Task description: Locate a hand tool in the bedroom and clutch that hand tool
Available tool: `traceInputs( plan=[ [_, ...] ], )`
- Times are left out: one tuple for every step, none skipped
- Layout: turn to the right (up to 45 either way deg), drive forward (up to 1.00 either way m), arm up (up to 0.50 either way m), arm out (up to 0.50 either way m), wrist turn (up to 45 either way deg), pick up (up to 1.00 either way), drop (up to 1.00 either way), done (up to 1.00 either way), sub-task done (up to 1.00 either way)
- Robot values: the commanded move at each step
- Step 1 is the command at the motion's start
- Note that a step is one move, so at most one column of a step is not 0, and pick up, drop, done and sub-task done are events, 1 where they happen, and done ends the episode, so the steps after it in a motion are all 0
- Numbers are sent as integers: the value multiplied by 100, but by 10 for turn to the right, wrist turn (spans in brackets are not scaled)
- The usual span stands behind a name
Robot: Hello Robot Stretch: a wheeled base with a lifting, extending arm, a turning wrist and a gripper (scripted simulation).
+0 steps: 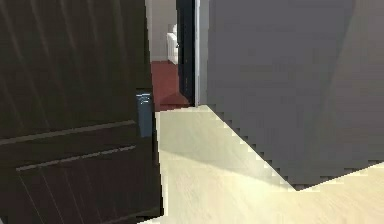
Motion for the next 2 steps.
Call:
traceInputs(
  plan=[
    [0, 5, 0, 0, 0, 0, 0, 0, 0],
    [-450, 0, 0, 0, 0, 0, 0, 0, 0]
  ],
)
